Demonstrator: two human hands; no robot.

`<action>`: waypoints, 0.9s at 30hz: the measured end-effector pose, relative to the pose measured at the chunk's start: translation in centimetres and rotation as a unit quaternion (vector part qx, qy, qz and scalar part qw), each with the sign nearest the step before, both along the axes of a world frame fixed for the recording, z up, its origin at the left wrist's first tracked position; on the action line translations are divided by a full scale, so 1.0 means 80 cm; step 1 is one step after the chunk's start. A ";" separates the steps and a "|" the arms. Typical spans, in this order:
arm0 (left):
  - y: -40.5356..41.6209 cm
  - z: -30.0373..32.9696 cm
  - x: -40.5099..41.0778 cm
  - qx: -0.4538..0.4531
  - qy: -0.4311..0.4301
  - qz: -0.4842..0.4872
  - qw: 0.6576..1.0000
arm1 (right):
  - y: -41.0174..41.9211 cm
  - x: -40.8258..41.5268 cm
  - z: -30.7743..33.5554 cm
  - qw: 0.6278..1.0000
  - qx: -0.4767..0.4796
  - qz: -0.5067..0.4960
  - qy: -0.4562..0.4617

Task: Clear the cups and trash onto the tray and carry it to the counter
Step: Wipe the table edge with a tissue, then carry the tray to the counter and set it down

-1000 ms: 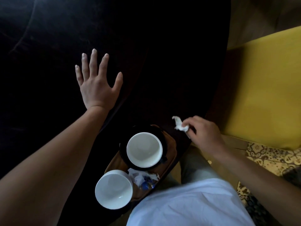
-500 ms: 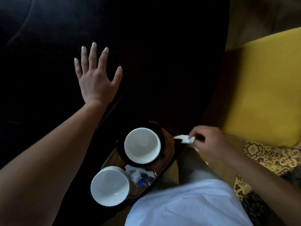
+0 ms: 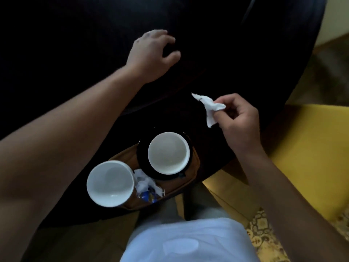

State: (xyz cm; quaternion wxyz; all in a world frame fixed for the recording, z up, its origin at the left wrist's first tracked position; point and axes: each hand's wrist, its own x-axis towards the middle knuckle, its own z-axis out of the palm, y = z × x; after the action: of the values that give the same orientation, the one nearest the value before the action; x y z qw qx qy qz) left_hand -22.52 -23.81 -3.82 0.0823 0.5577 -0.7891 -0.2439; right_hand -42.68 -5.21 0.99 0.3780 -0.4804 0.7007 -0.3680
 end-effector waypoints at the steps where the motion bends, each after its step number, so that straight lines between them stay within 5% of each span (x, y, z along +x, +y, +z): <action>1: 0.009 0.008 0.014 -0.009 0.055 0.040 0.998 | -0.007 0.008 0.004 1.000 -0.006 0.013 -0.008; 5: 0.111 0.013 0.104 -0.060 0.111 0.166 0.978 | -0.013 0.035 0.021 0.993 -0.021 0.100 -0.062; 13: 0.370 -0.045 0.263 -0.082 -0.021 0.434 0.897 | 0.040 0.047 0.031 0.967 -0.012 0.248 -0.057; 17: 0.434 -0.085 0.267 0.002 -0.091 0.431 0.898 | 0.076 0.064 0.018 0.948 -0.011 0.317 -0.007; 27: 0.449 -0.113 0.266 -0.039 -0.154 0.410 0.898 | 0.134 0.154 -0.017 0.931 -0.084 0.344 0.091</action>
State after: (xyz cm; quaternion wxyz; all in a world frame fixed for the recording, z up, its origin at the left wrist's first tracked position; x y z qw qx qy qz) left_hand -1.22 12.14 -12.89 0.0740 0.8586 -0.5026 -0.0684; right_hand -30.37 5.47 -0.37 0.3738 -0.7534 0.4906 -0.2280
